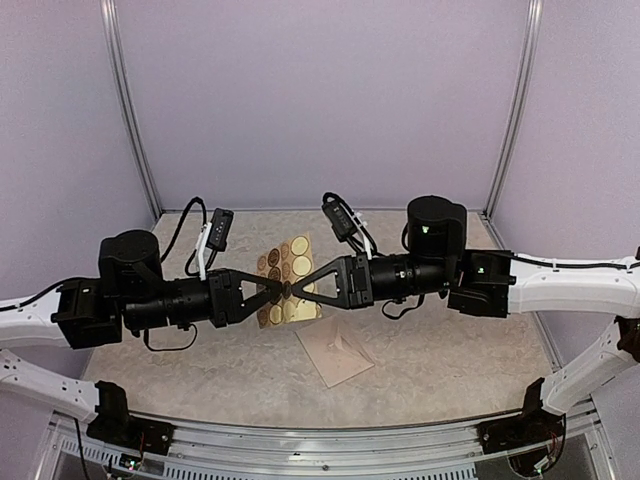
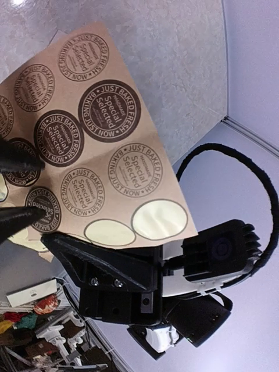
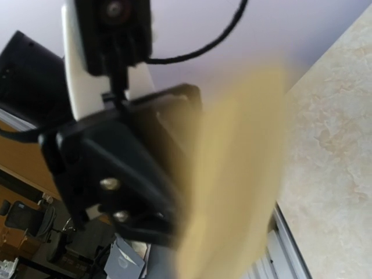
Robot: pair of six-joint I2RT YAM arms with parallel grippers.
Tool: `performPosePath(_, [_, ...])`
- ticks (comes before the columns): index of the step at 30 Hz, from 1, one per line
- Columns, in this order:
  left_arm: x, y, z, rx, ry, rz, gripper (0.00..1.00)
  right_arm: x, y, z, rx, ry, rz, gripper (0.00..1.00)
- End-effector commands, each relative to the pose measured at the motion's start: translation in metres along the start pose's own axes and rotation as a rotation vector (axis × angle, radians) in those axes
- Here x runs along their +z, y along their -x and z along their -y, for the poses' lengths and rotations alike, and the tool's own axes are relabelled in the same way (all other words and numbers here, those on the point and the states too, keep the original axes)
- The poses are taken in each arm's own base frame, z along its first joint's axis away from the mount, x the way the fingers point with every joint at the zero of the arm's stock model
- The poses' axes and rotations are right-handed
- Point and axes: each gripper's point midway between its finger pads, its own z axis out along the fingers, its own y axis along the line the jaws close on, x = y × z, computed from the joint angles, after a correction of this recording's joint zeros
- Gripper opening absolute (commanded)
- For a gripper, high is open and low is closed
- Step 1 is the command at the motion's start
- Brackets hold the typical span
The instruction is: Place the letter into the envelope and seal it
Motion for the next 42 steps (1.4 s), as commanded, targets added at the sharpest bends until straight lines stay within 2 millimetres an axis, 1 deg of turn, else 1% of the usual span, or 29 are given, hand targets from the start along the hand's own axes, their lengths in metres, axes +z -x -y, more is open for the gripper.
performPosePath(1, [-0.010,0.006,-0.004,-0.001,0.017,0.042,0.33,-0.007,0.005,-0.006,-0.005,0.014,0.021,0.00])
performPosePath(2, [-0.012,0.009,-0.003,-0.002,0.010,0.053,0.38,-0.007,0.004,-0.006,-0.006,0.016,0.017,0.00])
performPosePath(6, [-0.015,0.014,0.005,-0.007,-0.025,0.070,0.54,-0.006,0.001,-0.007,-0.017,0.033,0.003,0.00])
performPosePath(7, [-0.015,0.016,0.005,-0.010,-0.021,0.076,0.60,-0.006,0.001,-0.011,-0.024,0.052,-0.002,0.00])
performPosePath(9, [-0.014,0.017,-0.002,-0.018,0.019,0.085,0.73,-0.008,0.002,-0.018,-0.040,0.087,0.006,0.00])
performPosePath(12, [-0.016,0.017,-0.018,-0.043,0.095,0.100,0.84,-0.010,0.003,-0.024,-0.059,0.109,0.010,0.00])
performPosePath(15, [-0.022,0.018,-0.025,-0.075,0.110,0.118,0.92,-0.013,0.004,-0.031,-0.079,0.135,0.020,0.00])
performPosePath(18, [-0.028,0.019,-0.024,-0.105,0.093,0.131,0.98,-0.016,0.005,-0.036,-0.097,0.154,0.027,0.00])
performPosePath(21, [-0.028,0.016,-0.016,-0.121,0.046,0.116,0.99,-0.018,0.006,-0.038,-0.111,0.161,0.033,0.00])
performPosePath(23, [-0.025,0.013,-0.007,-0.121,-0.008,0.095,0.99,-0.018,0.007,-0.039,-0.114,0.163,0.034,0.00])
performPosePath(24, [-0.025,0.015,0.004,-0.118,-0.063,0.094,0.95,-0.017,0.007,-0.039,-0.115,0.162,0.034,0.00])
performPosePath(25, [-0.024,0.016,0.010,-0.117,-0.096,0.098,0.93,-0.017,0.006,-0.038,-0.115,0.160,0.032,0.00])
performPosePath(26, [-0.025,0.015,0.018,-0.114,-0.142,0.090,0.86,-0.017,0.006,-0.038,-0.114,0.158,0.030,0.00])
performPosePath(27, [-0.024,0.015,0.022,-0.113,-0.168,0.090,0.74,-0.016,0.005,-0.037,-0.112,0.156,0.029,0.00])
performPosePath(29, [-0.024,0.016,0.027,-0.114,-0.204,0.097,0.56,-0.016,0.005,-0.035,-0.108,0.152,0.029,0.00])
performPosePath(32, [-0.025,0.018,0.028,-0.115,-0.213,0.109,0.22,-0.017,0.005,-0.033,-0.103,0.144,0.034,0.00])
performPosePath(34, [-0.025,0.017,0.026,-0.116,-0.206,0.112,0.05,-0.019,0.006,-0.032,-0.099,0.135,0.044,0.00])
performPosePath(35, [-0.026,0.017,0.025,-0.117,-0.203,0.114,0.00,-0.020,0.007,-0.031,-0.097,0.131,0.049,0.03])
performPosePath(37, [-0.027,0.016,0.022,-0.121,-0.199,0.119,0.00,-0.023,0.009,-0.030,-0.093,0.126,0.060,0.08])
performPosePath(39, [-0.028,0.015,0.020,-0.127,-0.195,0.119,0.00,-0.026,0.011,-0.030,-0.090,0.124,0.070,0.11])
performPosePath(42, [-0.030,0.016,0.020,-0.129,-0.195,0.125,0.00,-0.028,0.011,-0.030,-0.091,0.128,0.072,0.12])
